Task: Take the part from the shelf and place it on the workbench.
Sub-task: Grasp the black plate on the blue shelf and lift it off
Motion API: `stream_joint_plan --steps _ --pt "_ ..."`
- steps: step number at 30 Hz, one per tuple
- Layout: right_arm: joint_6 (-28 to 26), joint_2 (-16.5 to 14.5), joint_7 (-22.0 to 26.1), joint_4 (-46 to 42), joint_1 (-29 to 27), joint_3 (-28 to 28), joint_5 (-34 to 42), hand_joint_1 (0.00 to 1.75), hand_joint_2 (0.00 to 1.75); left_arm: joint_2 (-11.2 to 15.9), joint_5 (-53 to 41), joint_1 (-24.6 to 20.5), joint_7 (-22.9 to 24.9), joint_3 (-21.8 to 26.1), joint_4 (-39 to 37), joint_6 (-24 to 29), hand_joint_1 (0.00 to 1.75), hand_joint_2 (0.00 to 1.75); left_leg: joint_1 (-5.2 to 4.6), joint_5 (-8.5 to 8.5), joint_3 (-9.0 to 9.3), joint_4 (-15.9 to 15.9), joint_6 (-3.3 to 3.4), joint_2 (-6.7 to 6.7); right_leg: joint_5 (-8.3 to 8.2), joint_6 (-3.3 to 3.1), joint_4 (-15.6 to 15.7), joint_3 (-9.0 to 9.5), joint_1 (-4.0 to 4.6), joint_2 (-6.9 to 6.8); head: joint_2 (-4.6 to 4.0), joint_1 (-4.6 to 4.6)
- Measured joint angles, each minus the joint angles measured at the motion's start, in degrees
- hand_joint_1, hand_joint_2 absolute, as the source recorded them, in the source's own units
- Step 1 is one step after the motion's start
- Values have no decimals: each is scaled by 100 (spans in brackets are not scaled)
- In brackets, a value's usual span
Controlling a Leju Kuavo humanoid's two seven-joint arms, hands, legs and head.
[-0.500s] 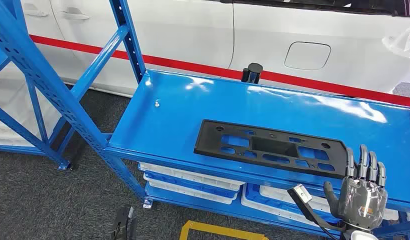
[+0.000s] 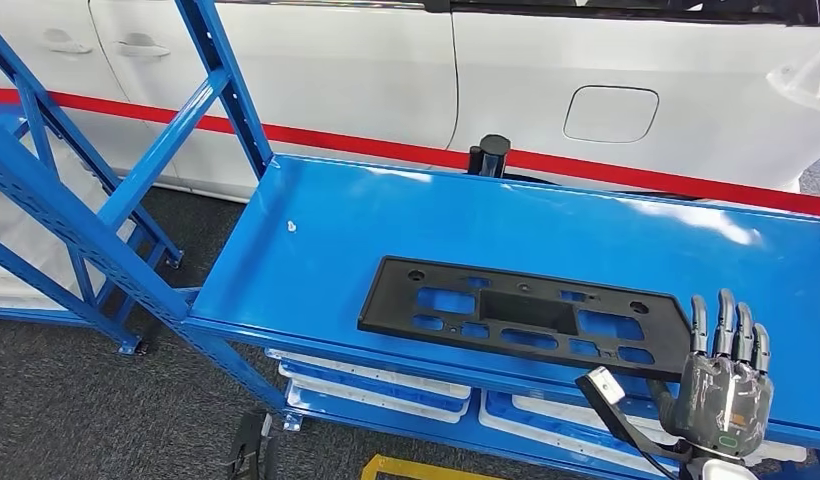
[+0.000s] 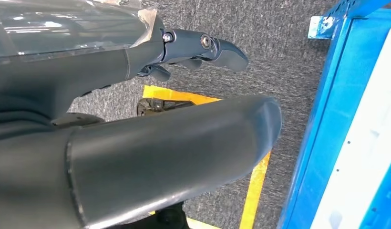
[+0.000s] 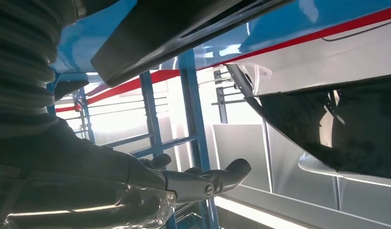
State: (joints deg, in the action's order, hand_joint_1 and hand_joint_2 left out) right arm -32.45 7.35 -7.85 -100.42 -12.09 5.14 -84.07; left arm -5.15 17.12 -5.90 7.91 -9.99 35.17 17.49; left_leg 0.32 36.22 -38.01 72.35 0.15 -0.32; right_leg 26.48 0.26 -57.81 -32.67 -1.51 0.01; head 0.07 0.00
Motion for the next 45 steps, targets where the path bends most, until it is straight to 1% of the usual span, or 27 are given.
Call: stream_joint_plan --steps 1,2,3,4,5,6,7,10,11,12,13,15,16,17,18,19,20,21,22,23,24,26,27,28,31,33,45 --pt "53 -2 24 1 -1 -1 30 0 175 5 34 9 0 -15 0 7 0 0 7 -35 -151 146 -5 2 20 -7 -1 18 3 3 0 -1" --pt "125 -4 44 2 -3 -2 49 0 175 12 75 14 0 -31 0 11 0 0 14 -189 -193 73 -3 4 44 -4 -1 46 3 8 0 -2" --pt "210 -5 59 3 -4 -3 56 0 175 21 116 14 -1 -49 0 15 0 0 20 -433 -123 -206 7 7 72 7 -2 84 2 13 0 -3" --pt "290 -5 65 3 -5 -4 53 0 175 32 154 12 -2 -70 0 19 0 0 24 -703 26 -608 26 11 102 26 0 123 1 17 0 -5" --pt "353 -5 67 3 -4 -5 49 0 175 43 185 7 -4 -92 0 21 0 0 19 -886 176 -966 43 15 136 54 -3 153 18 19 0 -5" --pt "410 -4 68 3 -1 -7 49 0 175 53 218 3 -9 -116 0 25 0 0 9 -992 295 -1220 64 15 166 86 -4 176 33 21 0 -5" --pt "467 -3 68 3 1 -8 55 0 175 61 250 1 -13 -138 1 30 0 0 -7 -1019 361 -1347 88 13 189 119 -1 185 46 21 0 -4" --pt "728 8 94 0 6 -20 146 0 175 83 351 8 -17 -203 9 53 0 0 -28 -1010 417 -1409 184 1 224 216 12 214 50 14 0 -4" --pt "850 16 122 -1 9 -26 231 0 175 92 384 7 -17 -230 14 64 0 0 -19 -1018 445 -1441 223 0 272 232 -75 176 48 9 0 -2" --pt "980 27 159 -2 15 -32 342 0 175 102 416 3 -17 -257 19 71 0 0 -6 -1025 475 -1472 258 1 362 233 -282 69 51 6 0 8" --pt "1110 38 196 -2 22 -38 471 0 175 112 448 1 -17 -287 21 77 0 0 -4 -1022 493 -1485 282 3 483 217 -607 -112 48 3 0 16" --pt "1364 52 263 -2 45 -54 718 0 175 132 515 2 -18 -332 21 80 0 0 -11 -999 506 -1486 313 5 700 201 -1366 -567 49 4 0 26" --pt "1497 60 290 -2 65 -69 826 0 175 143 551 6 -20 -356 20 80 0 0 -15 -984 519 -1485 317 5 713 223 -1571 -720 48 4 0 25" --pt "1634 68 315 -2 94 -89 925 0 175 155 589 9 -25 -381 19 80 0 0 -15 -966 541 -1484 316 4 643 263 -1565 -767 46 3 0 27" --pt "1772 80 340 -3 130 -112 1019 0 175 167 631 11 -38 -406 18 81 0 0 -11 -945 575 -1484 306 3 486 315 -1312 -681 43 3 0 30" --pt "1918 92 371 -6 170 -137 1120 0 175 181 666 11 -55 -429 17 82 0 0 -8 -921 614 -1484 290 2 285 362 -887 -499 40 2 0 33" --pt "2055 103 405 -9 207 -160 1230 0 175 193 703 10 -75 -449 17 89 0 0 -13 -893 652 -1483 266 1 112 371 -484 -317 46 4 0 36" --pt "2193 113 443 -21 240 -182 1352 0 175 204 738 7 -96 -466 17 98 0 0 -21 -863 681 -1482 235 1 -16 350 -165 -159 58 6 0 39" --pt "2331 122 486 -37 268 -204 1480 0 175 219 770 6 -118 -485 17 113 0 0 -31 -829 699 -1477 228 3 -82 309 5 -68 64 9 0 37" --pt "2463 132 529 -56 291 -227 1605 12 175 234 808 7 -141 -509 17 132 0 0 -38 -805 712 -1472 239 5 -98 264 41 -36 76 14 0 36" --pt "2588 142 565 -78 312 -252 1720 33 175 253 845 9 -163 -538 17 152 0 0 -32 -789 722 -1472 252 8 -106 240 54 -13 84 19 0 36" --pt "2802 172 623 -106 340 -299 1906 102 175 285 923 12 -195 -599 17 188 0 0 -14 -785 747 -1484 267 12 -105 222 57 4 105 30 0 34" --pt "2882 185 641 -113 345 -317 1970 127 175 301 957 12 -202 -628 17 197 0 0 -8 -788 760 -1498 243 13 -100 214 56 8 114 34 0 34" --pt "2938 198 654 -116 344 -331 2013 145 175 312 984 13 -211 -655 17 202 0 0 -4 -791 769 -1511 222 14 -95 204 56 11 119 35 0 33" --pt "2986 227 665 -117 332 -377 2042 160 175 342 1049 23 -267 -739 17 221 0 0 3 -800 784 -1535 161 14 -87 168 53 15 128 35 0 33" --pt "2971 245 662 -120 328 -401 2025 162 175 355 1089 36 -299 -787 17 244 0 0 8 -805 784 -1537 145 13 -86 152 52 13 134 34 0 34" --pt "2928 284 647 -207 325 -420 1974 165 175 386 1110 68 -367 -905 17 304 0 0 -13 -805 782 -1536 138 13 -84 152 55 16 126 33 0 36"
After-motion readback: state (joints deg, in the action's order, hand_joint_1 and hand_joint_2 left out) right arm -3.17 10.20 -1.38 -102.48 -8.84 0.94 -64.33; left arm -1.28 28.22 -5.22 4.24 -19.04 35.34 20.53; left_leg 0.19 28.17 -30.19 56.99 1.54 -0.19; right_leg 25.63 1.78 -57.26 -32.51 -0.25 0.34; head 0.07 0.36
